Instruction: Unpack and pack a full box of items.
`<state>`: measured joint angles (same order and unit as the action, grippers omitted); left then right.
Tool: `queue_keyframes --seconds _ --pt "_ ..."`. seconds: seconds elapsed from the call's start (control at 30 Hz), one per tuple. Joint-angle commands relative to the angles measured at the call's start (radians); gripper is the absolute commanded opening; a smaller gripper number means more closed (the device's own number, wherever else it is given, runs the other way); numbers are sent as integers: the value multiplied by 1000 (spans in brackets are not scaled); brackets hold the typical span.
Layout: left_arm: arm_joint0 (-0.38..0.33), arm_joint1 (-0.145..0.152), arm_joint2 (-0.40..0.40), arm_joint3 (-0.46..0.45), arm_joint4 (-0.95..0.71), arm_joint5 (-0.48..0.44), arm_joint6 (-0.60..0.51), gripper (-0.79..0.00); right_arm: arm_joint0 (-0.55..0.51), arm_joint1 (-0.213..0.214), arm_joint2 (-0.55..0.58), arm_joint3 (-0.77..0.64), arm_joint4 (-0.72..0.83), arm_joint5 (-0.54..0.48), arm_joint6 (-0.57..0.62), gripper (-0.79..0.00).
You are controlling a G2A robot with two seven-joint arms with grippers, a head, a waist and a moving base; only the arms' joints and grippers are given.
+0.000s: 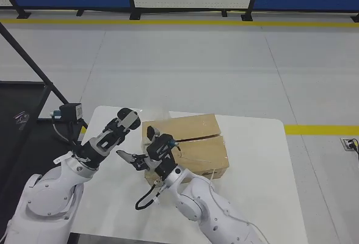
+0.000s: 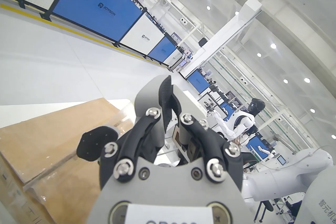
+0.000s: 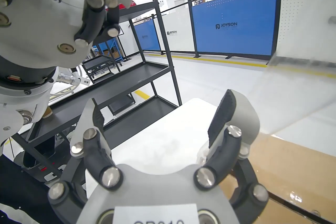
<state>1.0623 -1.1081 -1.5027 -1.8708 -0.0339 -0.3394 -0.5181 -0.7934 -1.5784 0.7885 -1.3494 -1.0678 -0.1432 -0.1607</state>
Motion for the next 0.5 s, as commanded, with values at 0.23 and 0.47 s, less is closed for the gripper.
queue_keyframes --seconds 0.23,0.47 --pt "2 2 -3 5 -8 -3 -10 -486 -8 -4 41 0 12 0 25 0" --pt "10 4 -7 1 -12 -4 -13 -234 19 -9 84 30 37 1 59 0"
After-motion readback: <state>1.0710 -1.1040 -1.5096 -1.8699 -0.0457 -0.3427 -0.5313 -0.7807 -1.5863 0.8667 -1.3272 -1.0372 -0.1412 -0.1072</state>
